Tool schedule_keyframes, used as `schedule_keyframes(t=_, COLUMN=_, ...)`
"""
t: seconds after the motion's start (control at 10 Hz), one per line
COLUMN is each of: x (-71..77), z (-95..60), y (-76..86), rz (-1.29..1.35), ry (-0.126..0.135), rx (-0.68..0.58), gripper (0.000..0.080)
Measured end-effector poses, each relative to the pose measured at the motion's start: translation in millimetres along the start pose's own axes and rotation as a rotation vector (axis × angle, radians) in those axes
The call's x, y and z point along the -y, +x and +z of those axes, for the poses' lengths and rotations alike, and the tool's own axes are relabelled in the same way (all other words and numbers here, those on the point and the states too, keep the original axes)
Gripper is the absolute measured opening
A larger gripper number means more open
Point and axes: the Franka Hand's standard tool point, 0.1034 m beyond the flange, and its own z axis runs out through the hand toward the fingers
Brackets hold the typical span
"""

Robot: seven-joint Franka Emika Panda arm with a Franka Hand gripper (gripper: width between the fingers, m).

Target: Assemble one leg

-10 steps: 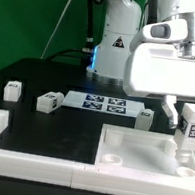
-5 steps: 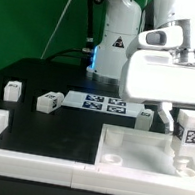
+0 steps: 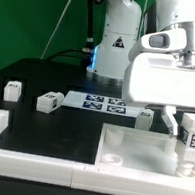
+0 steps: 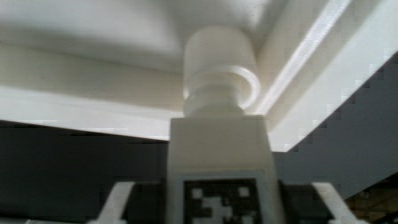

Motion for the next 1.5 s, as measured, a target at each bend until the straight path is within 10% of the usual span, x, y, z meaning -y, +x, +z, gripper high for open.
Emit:
schedule_keyframes(t=0.8, x=5.2, z=10.4, y=-13.7, rz=-0.002, ry=0.006, rx=0.015, gripper=0.0288)
schedule_keyframes(t=1.2, x=5.4, z=11.5, y=-15.8, rz=-0.001, ry=0.009, rx=0.028, gripper=0.0609)
schedule_keyframes(t=1.5, x=5.4, z=11.5, y=-15.8, rz=-0.001, ry=0.009, rx=0.029, gripper=0.0643)
